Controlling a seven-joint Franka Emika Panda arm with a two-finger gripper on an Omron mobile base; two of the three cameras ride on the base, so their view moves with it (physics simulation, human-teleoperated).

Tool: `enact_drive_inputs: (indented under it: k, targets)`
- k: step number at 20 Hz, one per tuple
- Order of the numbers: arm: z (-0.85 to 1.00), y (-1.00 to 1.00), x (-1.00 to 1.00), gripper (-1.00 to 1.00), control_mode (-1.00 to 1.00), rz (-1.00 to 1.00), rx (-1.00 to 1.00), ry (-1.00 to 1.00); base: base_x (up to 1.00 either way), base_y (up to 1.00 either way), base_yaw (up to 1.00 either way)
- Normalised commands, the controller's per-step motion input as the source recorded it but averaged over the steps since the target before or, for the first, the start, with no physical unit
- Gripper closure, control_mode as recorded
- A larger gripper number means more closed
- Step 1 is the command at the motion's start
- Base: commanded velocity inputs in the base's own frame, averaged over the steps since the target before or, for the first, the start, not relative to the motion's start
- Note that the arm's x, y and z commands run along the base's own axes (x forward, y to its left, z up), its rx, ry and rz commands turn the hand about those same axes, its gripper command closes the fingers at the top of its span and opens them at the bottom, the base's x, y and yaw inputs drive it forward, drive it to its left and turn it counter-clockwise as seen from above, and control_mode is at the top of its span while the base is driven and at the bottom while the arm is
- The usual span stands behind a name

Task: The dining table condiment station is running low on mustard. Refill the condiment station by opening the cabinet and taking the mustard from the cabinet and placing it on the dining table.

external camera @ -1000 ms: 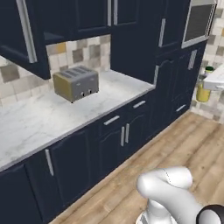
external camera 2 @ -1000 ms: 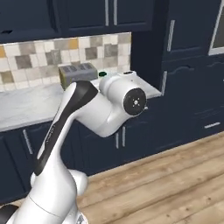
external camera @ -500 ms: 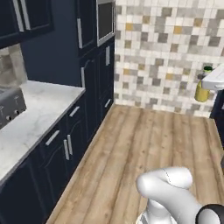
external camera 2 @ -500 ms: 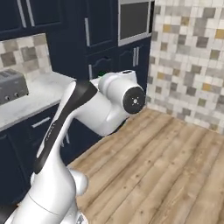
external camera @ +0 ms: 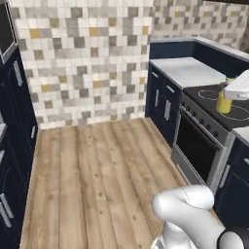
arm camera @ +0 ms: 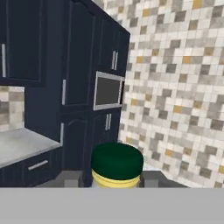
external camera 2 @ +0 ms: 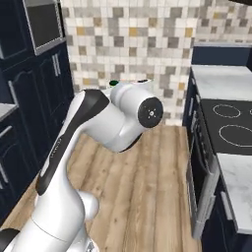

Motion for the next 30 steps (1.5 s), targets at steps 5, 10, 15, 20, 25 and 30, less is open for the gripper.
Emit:
enact_drive_inputs:
  k: [5,10,15,20,25,30]
  targets:
    - [0.00,0.00,0.00,1.00,1.00,0.00,0.00,0.00,0.00,0.14,-0.77]
    - [0.00,0.00,0.00,1.00,1.00,0.00,0.00,0.00,-0.11,0.02,-0.70]
    - [0.00,0.00,0.00,1.00,1.00,0.00,0.00,0.00,-0.26,-0.73,-0.45]
    - [0.00,0.00,0.00,1.00,1.00,0.00,0.00,0.00,-0.05,-1.00,-0.13]
    - [0.00,0.00,0.00,1.00,1.00,0.00,0.00,0.00,0.06,-1.00,-0.05]
    - [0.00,0.00,0.00,1.00,1.00,0.00,0.00,0.00,0.58,-1.00,0.00]
